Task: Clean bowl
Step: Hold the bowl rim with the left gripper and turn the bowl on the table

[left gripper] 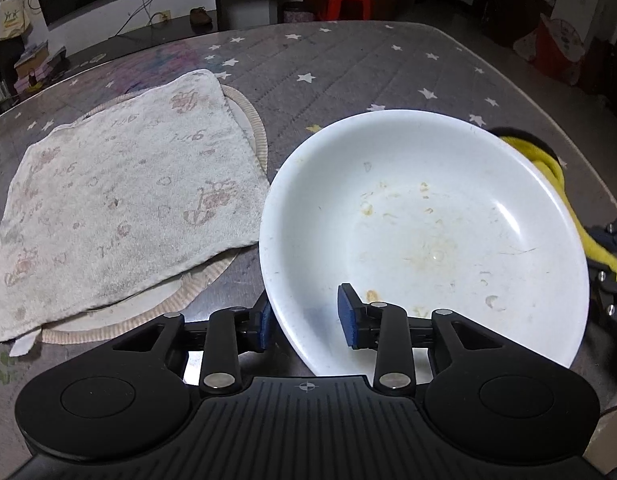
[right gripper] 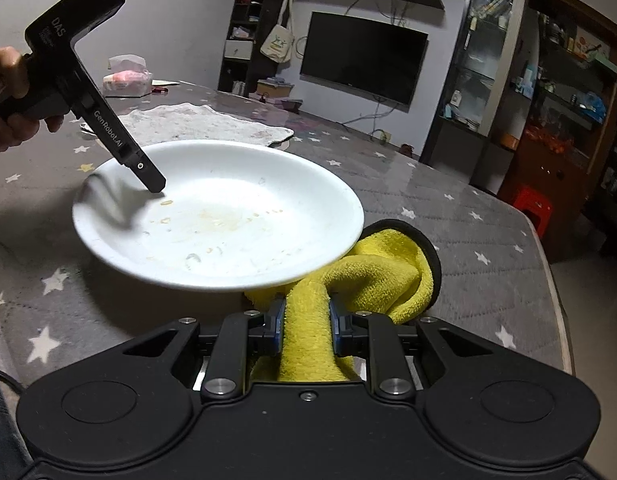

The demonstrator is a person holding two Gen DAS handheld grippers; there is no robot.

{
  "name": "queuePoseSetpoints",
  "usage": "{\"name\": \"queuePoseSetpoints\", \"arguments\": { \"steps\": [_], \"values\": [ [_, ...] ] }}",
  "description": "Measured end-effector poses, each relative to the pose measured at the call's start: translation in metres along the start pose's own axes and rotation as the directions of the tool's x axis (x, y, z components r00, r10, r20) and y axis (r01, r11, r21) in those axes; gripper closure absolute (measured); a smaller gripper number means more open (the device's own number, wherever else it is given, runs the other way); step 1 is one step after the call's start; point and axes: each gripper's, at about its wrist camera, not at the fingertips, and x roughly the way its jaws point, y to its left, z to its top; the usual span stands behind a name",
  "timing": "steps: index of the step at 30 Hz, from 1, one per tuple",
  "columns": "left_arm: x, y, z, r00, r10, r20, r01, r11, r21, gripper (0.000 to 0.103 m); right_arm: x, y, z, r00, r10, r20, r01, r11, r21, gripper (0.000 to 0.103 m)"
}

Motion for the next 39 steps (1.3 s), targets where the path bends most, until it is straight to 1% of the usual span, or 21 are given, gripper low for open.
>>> {"name": "queuePoseSetpoints", "arguments": {
  "steps": [5, 12, 18, 21, 23, 29, 39],
  "values": [
    [0.004, -0.002, 0.006, 1.0, 0.019, -0.016, -0.019, 1.0, 0.012, 0.066, 0.009, -0.013, 0.001, 1.0, 0.029, 0.012, -0.029, 0.999, -0.036, 0.08],
    [0.01, -0.003, 0.02, 0.999, 0.035, -0.021, -0.034, 0.999, 0.038, 0.067, 0.019, -0.022, 0.005, 0.999, 0.042, 0.02, -0.041, 0.996, -0.081, 0.08],
    [0.018, -0.009, 0.036, 0.996, 0.088, -0.009, -0.086, 0.989, 0.121, 0.069, 0.023, -0.027, 0.008, 0.999, 0.031, 0.015, -0.029, 0.995, -0.09, 0.08],
    [0.024, -0.014, 0.044, 0.993, 0.12, 0.008, -0.119, 0.977, 0.175, 0.069, 0.021, -0.024, 0.006, 1.0, 0.026, 0.013, -0.025, 0.996, -0.085, 0.08],
    [0.027, -0.017, 0.049, 0.992, 0.127, 0.017, -0.127, 0.971, 0.201, 0.07, 0.017, -0.02, 0.004, 1.0, 0.024, 0.014, -0.023, 0.997, -0.078, 0.08],
    [0.032, -0.014, 0.056, 0.994, 0.104, 0.028, -0.107, 0.977, 0.186, 0.071, 0.001, -0.004, -0.002, 1.0, 0.002, 0.015, -0.001, 0.999, -0.053, 0.08],
    [0.037, -0.018, 0.061, 0.995, 0.089, 0.051, -0.098, 0.97, 0.223, 0.07, -0.022, 0.026, -0.006, 1.0, -0.007, 0.0, 0.007, 0.999, -0.05, 0.08]
  ]
}}
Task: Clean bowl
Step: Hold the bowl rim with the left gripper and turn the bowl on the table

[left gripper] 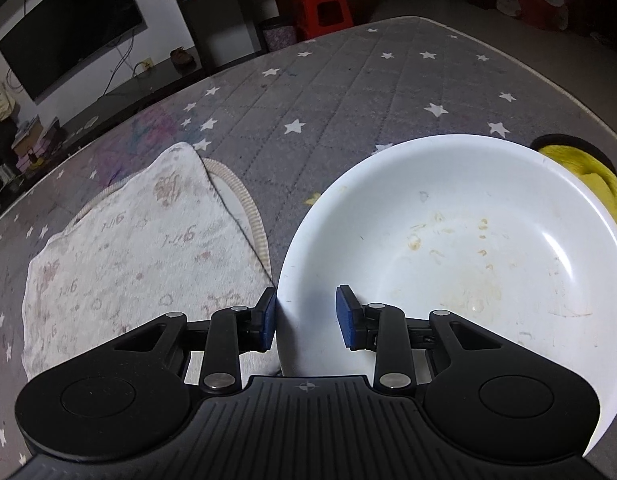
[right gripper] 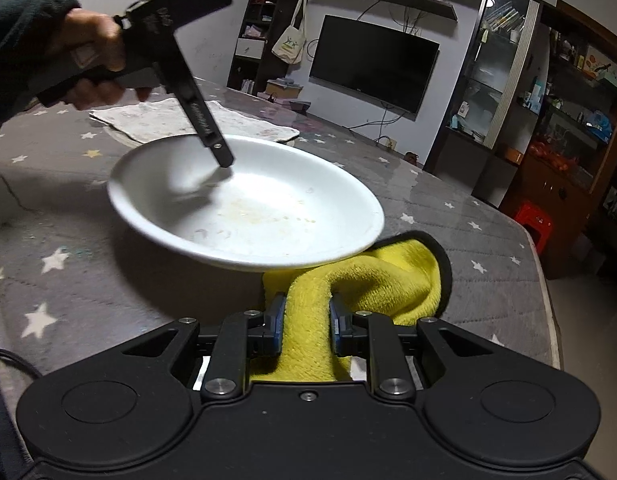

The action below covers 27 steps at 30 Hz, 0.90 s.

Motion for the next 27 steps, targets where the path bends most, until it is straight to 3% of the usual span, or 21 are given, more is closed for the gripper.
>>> {"name": "queuePoseSetpoints", "arguments": {
  "steps": [15, 27],
  "values": [
    [0.002, 0.001, 0.001, 1.0, -0.01, 0.001, 0.01, 1.0, 0.007, 0.069, 0.033, -0.029, 0.011, 1.0, -0.023, -0.009, 0.023, 1.0, -0.011, 0.08],
    [0.021, 0.003, 0.03, 1.0, 0.004, 0.004, -0.004, 1.0, 0.017, 0.069, 0.067, -0.054, 0.02, 1.0, -0.018, -0.005, 0.018, 0.999, -0.036, 0.08]
  ]
}}
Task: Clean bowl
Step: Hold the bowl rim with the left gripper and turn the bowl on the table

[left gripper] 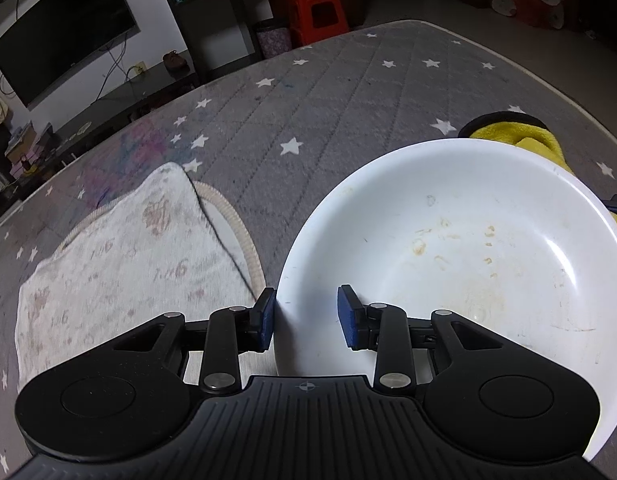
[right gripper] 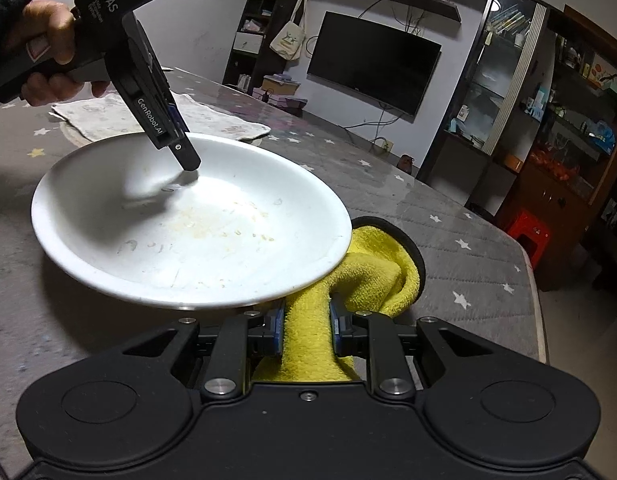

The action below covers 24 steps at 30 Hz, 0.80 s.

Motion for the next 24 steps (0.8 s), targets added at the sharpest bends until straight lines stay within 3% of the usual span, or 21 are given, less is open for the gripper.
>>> {"name": "queuePoseSetpoints", "arguments": {
  "steps": [4, 11, 24],
  "values": [
    [0.008, -0.001, 0.011, 1.0, 0.019, 0.005, -0.019, 1.0, 0.016, 0.069, 0.009, -0.006, 0.0, 1.0, -0.007, -0.002, 0.007, 1.0, 0.011, 0.08],
    [0.004, -0.002, 0.008, 0.999, 0.051, 0.012, -0.05, 0.997, -0.052, 0.069, 0.012, -0.014, -0.002, 1.0, -0.026, -0.011, 0.027, 0.995, 0.093, 0.08],
    [-0.055, -0.009, -0.026, 0.996, 0.056, 0.064, -0.043, 0.98, -0.193, 0.069, -0.034, -0.017, -0.007, 0.993, -0.114, 0.006, 0.11, 0.967, 0.23, 0.08]
  ]
}}
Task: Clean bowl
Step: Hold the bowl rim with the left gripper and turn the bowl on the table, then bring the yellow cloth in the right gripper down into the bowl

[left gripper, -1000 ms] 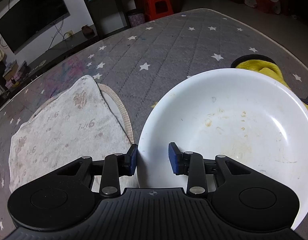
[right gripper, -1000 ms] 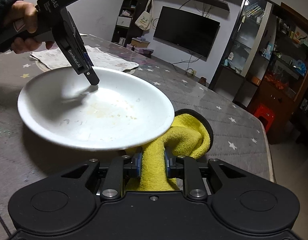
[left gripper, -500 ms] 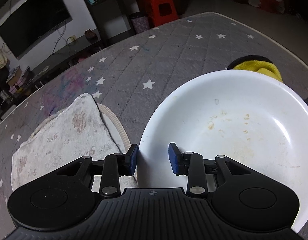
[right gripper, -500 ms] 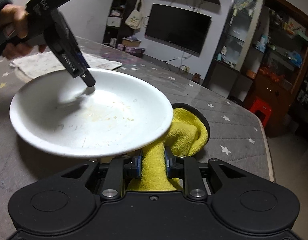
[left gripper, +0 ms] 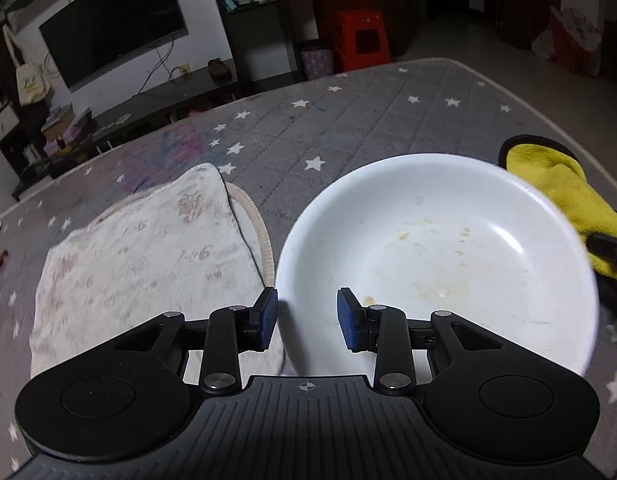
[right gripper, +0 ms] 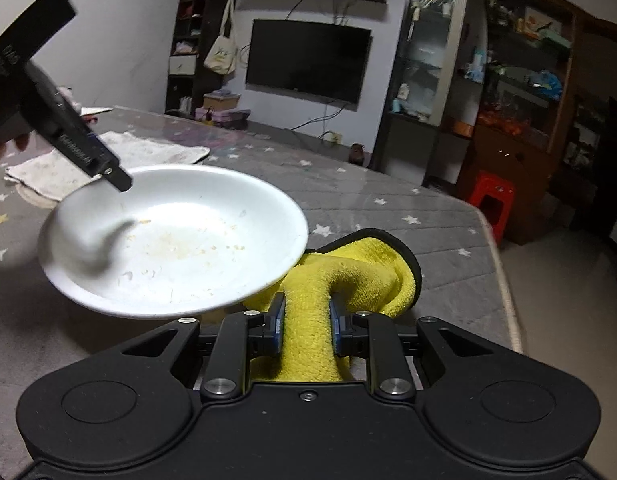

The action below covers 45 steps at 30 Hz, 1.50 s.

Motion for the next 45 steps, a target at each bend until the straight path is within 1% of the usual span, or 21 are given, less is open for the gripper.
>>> {"name": "queuePoseSetpoints", "arguments": {
  "steps": [3, 7, 9, 12, 16, 21, 24, 26, 35, 40, 45],
  "values": [
    [-0.011, -0.001, -0.007, 1.0, -0.004, 0.006, 0.004, 1.0, -0.028, 0.068, -0.011, 0.001, 0.002, 1.0, -0.012, 0.018, 0.012, 1.0, 0.016, 0.08],
    [-0.024, -0.004, -0.018, 1.0, 0.023, 0.02, -0.022, 0.998, -0.061, 0.065, -0.02, 0.007, 0.007, 0.999, -0.015, 0.04, 0.014, 1.0, 0.02, 0.08],
    [-0.03, -0.003, -0.024, 1.0, 0.008, 0.022, -0.005, 0.995, -0.099, 0.062, -0.026, 0.013, 0.01, 0.998, -0.017, 0.061, 0.015, 1.0, 0.019, 0.08],
    [-0.036, -0.002, -0.032, 1.0, -0.012, 0.019, 0.014, 0.989, -0.148, 0.06, -0.039, 0.019, 0.015, 0.993, -0.031, 0.115, 0.028, 0.999, 0.031, 0.08],
    [-0.038, -0.007, -0.039, 0.999, -0.033, 0.006, 0.034, 0.984, -0.172, 0.06, -0.049, 0.024, 0.021, 0.988, -0.029, 0.155, 0.025, 0.999, 0.028, 0.08],
    [-0.037, -0.015, -0.044, 0.998, -0.064, -0.005, 0.062, 0.98, -0.191, 0.06, -0.035, 0.031, 0.021, 0.994, 0.03, 0.11, -0.033, 0.999, 0.026, 0.08],
    [-0.034, -0.017, -0.05, 0.998, -0.057, -0.017, 0.052, 0.978, -0.202, 0.059, -0.024, 0.038, 0.018, 0.995, 0.061, 0.084, -0.064, 0.998, 0.03, 0.08],
    [-0.03, -0.018, -0.052, 0.997, -0.065, -0.033, 0.056, 0.975, -0.214, 0.059, -0.022, 0.042, 0.017, 0.994, 0.074, 0.076, -0.077, 0.997, 0.032, 0.08],
    [-0.024, -0.028, -0.057, 0.996, -0.073, -0.045, 0.061, 0.97, -0.236, 0.056, -0.013, 0.052, 0.013, 0.996, 0.077, 0.045, -0.08, 0.995, 0.064, 0.08],
    [-0.019, -0.032, -0.061, 0.995, -0.08, -0.063, 0.062, 0.966, -0.253, 0.056, -0.013, 0.054, 0.009, 0.997, 0.072, 0.038, -0.074, 0.996, 0.059, 0.08],
    [-0.012, -0.026, -0.054, 0.996, -0.061, -0.058, 0.044, 0.967, -0.251, 0.065, -0.01, 0.055, 0.01, 0.998, 0.049, 0.036, -0.05, 0.998, 0.039, 0.08]
  ]
}}
